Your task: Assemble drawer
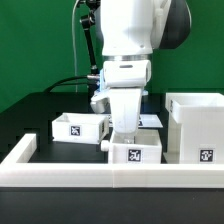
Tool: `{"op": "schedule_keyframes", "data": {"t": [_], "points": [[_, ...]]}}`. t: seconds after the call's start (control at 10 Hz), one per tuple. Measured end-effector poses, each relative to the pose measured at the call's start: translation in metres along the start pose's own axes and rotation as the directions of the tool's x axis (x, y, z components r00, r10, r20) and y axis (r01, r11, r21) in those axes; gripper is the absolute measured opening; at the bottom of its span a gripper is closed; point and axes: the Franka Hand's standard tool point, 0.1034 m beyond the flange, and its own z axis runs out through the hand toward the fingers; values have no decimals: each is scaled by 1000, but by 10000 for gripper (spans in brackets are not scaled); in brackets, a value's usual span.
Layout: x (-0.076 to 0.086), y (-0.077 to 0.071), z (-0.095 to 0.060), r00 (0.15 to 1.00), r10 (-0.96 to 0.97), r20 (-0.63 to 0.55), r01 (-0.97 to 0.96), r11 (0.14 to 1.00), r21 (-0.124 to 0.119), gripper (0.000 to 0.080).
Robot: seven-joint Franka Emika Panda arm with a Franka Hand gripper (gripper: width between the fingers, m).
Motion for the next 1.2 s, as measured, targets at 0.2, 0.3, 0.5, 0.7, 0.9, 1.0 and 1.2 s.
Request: {"op": "schedule_keyframes", "data": {"t": [0.2, 0.3, 0.5, 0.7, 0.9, 1.0, 1.2], "points": [[5, -4, 2, 999, -50, 5, 50, 998, 24, 41], [8, -8, 4, 995, -101, 4, 100, 993, 67, 41], [6, -5, 2, 993, -117, 4, 116, 989, 93, 41], [7, -6, 3, 993, -116, 4, 115, 989, 95, 41], [17, -2, 1, 993, -115, -5, 115, 991, 63, 41], [19, 0, 1, 995, -104, -6, 105, 994, 45, 41], [20, 3, 0, 998, -60, -8, 60, 998, 8, 41]]}}
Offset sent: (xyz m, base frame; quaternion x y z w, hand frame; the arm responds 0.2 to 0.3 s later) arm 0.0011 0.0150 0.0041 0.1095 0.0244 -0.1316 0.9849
